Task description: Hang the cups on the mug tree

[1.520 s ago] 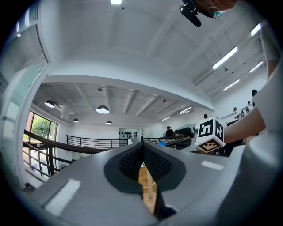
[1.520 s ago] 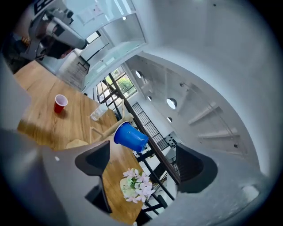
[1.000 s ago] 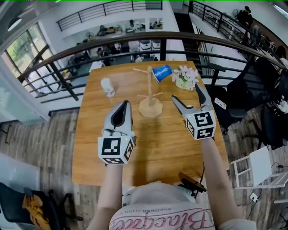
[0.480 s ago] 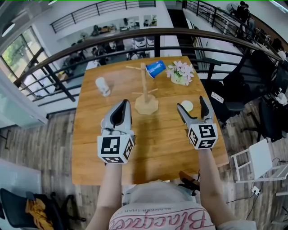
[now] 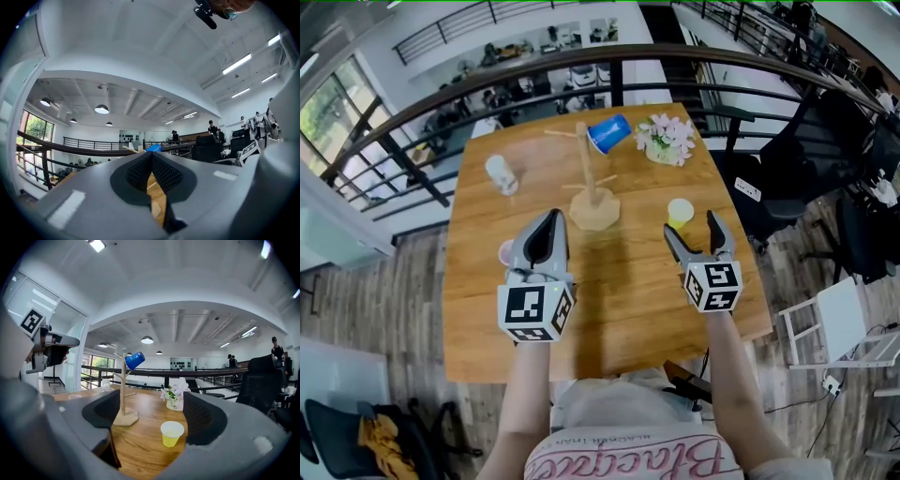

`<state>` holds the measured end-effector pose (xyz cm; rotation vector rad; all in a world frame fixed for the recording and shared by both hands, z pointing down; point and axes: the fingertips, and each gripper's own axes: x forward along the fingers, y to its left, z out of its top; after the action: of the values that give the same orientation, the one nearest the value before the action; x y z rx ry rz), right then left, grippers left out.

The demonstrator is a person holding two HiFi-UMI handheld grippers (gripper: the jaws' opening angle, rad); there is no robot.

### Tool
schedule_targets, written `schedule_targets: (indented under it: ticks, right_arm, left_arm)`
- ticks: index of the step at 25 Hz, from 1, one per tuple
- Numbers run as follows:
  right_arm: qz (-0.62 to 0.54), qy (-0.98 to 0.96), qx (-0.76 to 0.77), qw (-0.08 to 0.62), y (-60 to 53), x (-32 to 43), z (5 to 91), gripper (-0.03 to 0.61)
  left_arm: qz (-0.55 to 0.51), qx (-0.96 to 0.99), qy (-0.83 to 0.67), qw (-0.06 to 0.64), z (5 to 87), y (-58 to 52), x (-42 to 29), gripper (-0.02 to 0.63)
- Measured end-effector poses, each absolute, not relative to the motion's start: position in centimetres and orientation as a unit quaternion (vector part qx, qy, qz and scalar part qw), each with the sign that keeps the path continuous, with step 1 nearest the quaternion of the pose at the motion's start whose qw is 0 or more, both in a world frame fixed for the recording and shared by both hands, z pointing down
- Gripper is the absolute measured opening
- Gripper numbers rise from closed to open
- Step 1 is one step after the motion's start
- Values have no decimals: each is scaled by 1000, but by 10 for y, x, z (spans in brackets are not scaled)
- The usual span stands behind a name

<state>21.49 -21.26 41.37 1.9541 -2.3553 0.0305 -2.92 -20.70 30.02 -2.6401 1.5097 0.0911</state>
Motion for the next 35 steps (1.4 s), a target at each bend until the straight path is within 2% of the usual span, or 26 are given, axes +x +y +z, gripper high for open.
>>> schedule_targets:
  ticks: [12,17,35]
  right_arm:
    - [76,-771,630,59,-230,235,486,393]
    - [99,-767,626,98,-243,240,522,387]
    - [166,-765,610,126,-297,264,585,387]
  left_arm:
    - [10,-871,491,30,329,-214,0,12]
    - [4,-867,498,34,334,-219,7,12]
    - [-34,-851,523,27,358,-247,18,12]
